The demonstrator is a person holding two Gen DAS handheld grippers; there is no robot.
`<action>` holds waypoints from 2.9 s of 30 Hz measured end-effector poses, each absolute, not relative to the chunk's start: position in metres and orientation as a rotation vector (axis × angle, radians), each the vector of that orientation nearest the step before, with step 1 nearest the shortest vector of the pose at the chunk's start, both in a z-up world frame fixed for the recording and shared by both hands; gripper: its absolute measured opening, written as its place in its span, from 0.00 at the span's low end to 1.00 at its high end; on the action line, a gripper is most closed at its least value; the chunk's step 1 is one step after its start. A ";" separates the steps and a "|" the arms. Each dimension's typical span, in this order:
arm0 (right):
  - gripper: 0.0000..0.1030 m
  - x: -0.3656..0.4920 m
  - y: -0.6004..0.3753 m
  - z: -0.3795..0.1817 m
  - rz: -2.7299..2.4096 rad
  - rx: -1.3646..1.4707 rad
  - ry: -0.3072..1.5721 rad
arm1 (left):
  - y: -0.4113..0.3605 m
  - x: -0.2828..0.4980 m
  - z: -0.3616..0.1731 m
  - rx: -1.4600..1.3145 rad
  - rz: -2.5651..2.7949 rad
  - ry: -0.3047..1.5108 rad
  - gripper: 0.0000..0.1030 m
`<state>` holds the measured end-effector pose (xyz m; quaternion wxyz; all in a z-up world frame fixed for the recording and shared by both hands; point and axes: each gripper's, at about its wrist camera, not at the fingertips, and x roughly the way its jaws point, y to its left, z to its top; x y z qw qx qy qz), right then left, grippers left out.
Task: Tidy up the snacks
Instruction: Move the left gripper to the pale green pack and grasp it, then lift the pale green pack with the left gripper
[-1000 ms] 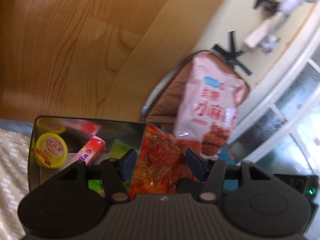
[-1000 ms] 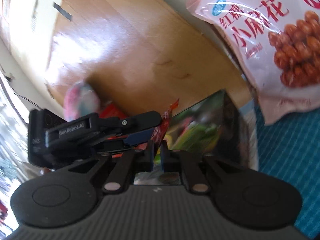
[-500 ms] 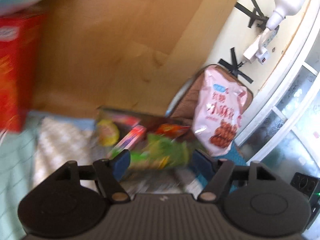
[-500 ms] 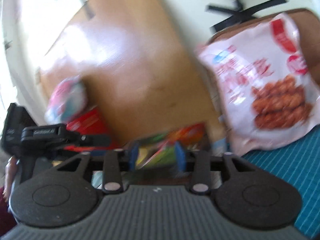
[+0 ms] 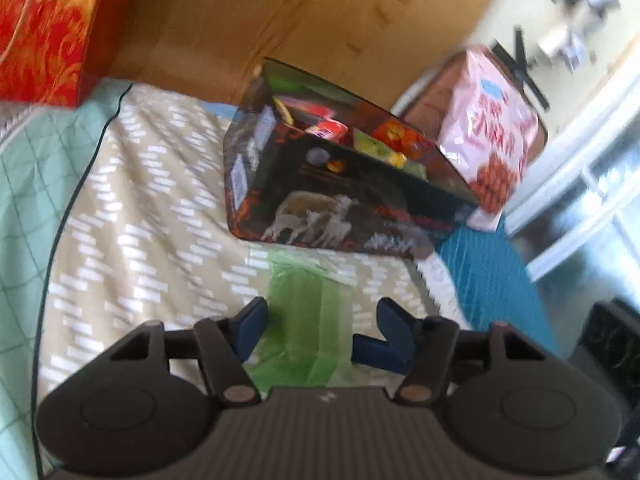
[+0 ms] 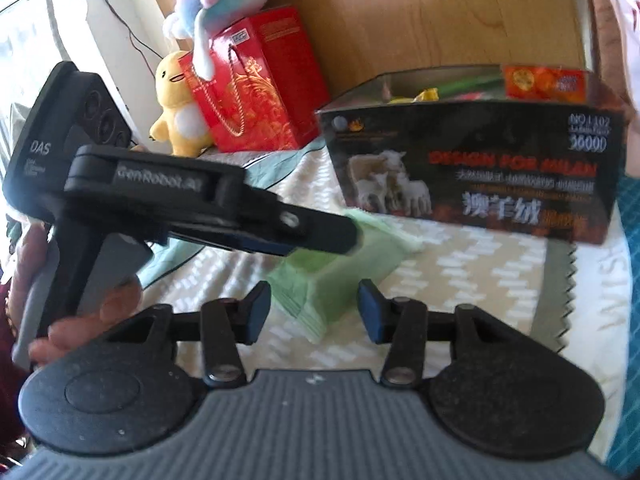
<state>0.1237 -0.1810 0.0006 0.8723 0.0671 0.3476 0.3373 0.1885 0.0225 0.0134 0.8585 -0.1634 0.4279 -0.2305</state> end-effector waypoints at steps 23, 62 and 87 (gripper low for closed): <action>0.50 0.011 -0.223 0.013 0.640 0.122 0.638 | 0.064 0.083 0.024 -0.431 -0.578 0.878 0.64; 0.44 -0.036 -0.180 -0.016 0.599 -0.086 0.521 | 0.048 0.016 0.001 -0.405 -0.582 0.860 0.57; 0.43 -0.036 -0.173 -0.018 0.606 -0.131 0.510 | 0.046 0.015 0.001 -0.398 -0.608 0.848 0.62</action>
